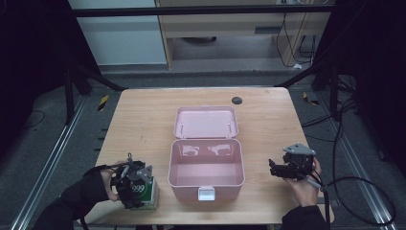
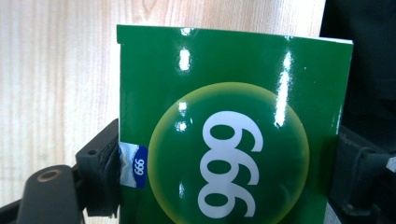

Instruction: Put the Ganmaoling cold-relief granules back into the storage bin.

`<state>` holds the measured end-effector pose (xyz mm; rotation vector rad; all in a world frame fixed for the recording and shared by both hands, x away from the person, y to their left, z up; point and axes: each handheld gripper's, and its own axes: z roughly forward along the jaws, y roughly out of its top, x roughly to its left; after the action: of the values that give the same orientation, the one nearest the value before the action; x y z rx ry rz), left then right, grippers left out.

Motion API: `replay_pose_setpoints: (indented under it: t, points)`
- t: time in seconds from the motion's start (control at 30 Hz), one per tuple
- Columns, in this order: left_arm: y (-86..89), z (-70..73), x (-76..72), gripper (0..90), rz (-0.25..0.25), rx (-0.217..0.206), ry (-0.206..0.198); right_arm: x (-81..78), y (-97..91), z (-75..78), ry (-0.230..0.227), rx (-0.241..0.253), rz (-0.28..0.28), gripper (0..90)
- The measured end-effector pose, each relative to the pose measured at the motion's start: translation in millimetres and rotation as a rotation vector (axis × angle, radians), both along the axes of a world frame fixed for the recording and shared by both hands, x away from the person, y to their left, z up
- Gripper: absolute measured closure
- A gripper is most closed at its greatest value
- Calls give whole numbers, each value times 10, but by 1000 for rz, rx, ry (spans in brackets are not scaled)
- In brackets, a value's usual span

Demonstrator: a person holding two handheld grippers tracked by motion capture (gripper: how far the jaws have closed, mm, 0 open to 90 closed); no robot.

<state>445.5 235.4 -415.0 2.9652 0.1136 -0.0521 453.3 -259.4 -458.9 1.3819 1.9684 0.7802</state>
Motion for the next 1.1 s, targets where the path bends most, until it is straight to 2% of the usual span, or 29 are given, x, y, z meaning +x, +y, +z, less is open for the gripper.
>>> replay_pose_setpoints:
  t: [0.2,0.63,0.97,1.1]
  points:
    - [43,125,1,149,10,-11,-32,2,0,-3,3,-3,-3,68]
    - [123,362,10,150,30,-22,-67,1,-2,-2,10,-5,-6,68]
    - [117,644,27,150,36,-33,-115,6,0,-9,12,-9,-7,68]
    - [95,760,41,150,40,-50,-131,6,1,-11,12,-12,-6,68]
